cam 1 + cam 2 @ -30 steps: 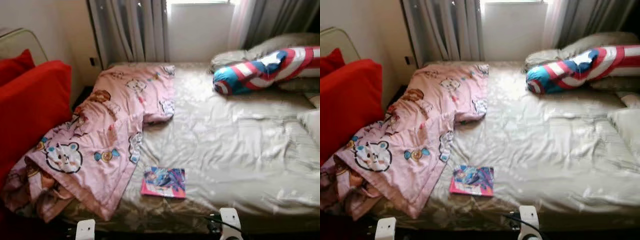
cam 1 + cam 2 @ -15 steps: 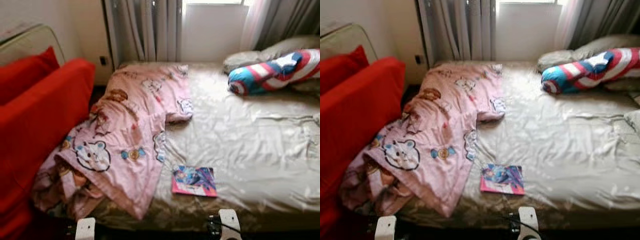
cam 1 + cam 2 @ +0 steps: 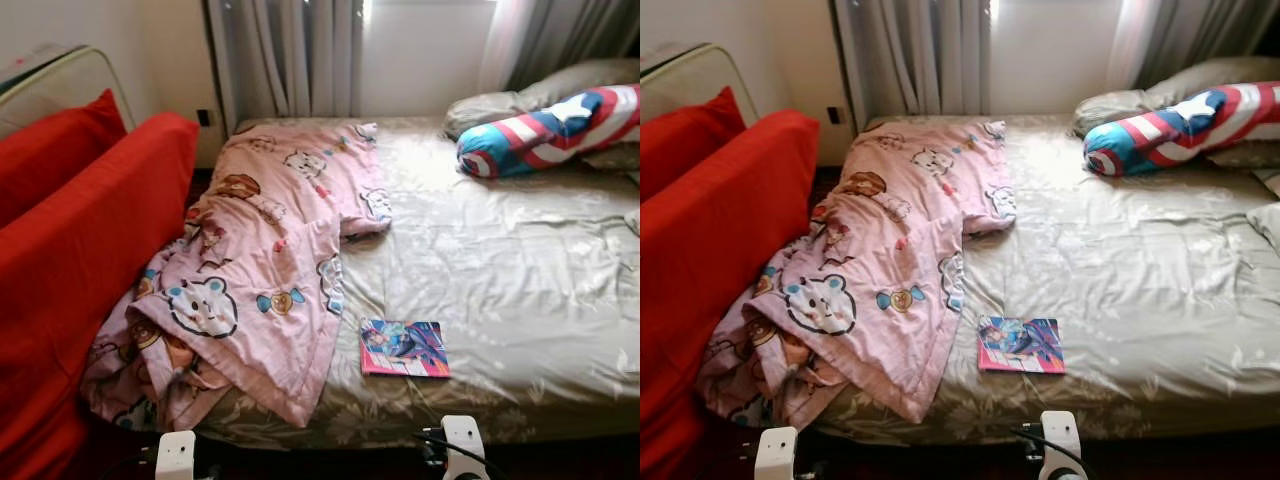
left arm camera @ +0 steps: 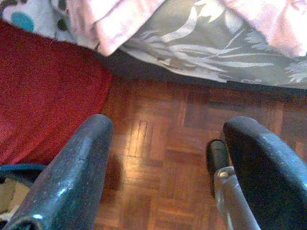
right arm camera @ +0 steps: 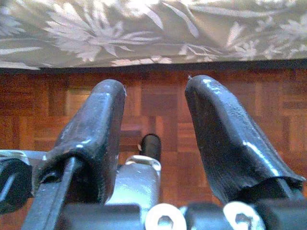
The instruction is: Clean up the room
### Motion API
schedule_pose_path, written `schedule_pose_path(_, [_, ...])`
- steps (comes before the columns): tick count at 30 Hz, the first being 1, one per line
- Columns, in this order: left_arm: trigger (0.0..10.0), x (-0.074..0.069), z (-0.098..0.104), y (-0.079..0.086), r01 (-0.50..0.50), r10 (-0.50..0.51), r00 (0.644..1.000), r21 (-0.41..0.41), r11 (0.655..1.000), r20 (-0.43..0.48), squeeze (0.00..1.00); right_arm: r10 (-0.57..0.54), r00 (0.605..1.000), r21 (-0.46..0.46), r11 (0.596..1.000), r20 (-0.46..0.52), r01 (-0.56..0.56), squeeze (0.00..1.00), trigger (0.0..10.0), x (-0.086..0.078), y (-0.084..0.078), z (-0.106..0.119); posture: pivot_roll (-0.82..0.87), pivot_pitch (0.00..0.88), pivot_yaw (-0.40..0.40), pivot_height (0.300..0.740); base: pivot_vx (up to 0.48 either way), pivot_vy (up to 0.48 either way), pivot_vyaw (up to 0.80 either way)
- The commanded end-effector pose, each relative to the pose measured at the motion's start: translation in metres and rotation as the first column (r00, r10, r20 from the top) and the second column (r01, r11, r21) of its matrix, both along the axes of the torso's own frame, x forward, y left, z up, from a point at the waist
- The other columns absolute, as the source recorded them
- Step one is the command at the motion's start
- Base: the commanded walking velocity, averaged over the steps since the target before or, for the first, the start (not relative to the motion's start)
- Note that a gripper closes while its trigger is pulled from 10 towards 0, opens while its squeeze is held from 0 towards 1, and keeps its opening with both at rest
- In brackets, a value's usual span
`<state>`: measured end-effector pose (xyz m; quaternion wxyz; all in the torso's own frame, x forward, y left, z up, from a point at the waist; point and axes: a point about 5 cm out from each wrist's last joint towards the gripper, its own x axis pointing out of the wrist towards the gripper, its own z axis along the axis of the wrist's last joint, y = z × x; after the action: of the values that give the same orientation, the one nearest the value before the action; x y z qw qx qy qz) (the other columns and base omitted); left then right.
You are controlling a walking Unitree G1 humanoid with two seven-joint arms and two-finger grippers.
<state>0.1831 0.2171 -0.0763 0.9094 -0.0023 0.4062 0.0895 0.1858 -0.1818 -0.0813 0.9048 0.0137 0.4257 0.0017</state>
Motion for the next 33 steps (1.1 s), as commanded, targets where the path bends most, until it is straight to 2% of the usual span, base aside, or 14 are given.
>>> schedule_pose_path(1, [10.0, -0.0013, -0.0010, -0.0004, -0.016, 0.015, 1.000, -0.010, 1.000, -0.007, 0.00, -0.013, 1.000, 0.007, 1.000, -0.003, 0.013, 0.00, 10.0, -0.0007, -0.0021, -0.0002, -0.05, 0.016, 0.017, 0.740, 0.000, 0.000, 0.00])
schedule_pose_path(7, [10.0, 0.0004, -0.0004, -0.0020, 0.000, 0.000, 1.000, -0.002, 1.000, -0.005, 0.00, -0.014, 1.000, 0.005, 1.000, -0.004, 0.014, 0.00, 10.0, -0.0020, -0.0050, -0.0003, -0.05, 0.024, 0.014, 0.740, 0.000, 0.000, 0.00])
schedule_pose_path(16, [10.0, 0.0009, -0.0006, -0.0039, 0.009, -0.009, 1.000, 0.009, 1.000, -0.008, 0.00, -0.010, 1.000, 0.006, 1.000, -0.005, 0.010, 0.00, 10.0, -0.0033, -0.0044, -0.0009, -0.04, 0.030, 0.013, 0.740, 0.000, -0.381, 0.00])
schedule_pose_path(33, [10.0, -0.0014, -0.0013, -0.0034, -0.002, 0.002, 1.000, 0.001, 1.000, -0.004, 0.00, -0.012, 1.000, 0.006, 1.000, 0.002, 0.012, 0.00, 10.0, 0.0010, -0.0014, 0.0006, -0.06, 0.040, 0.016, 0.740, 0.000, 0.000, 0.00])
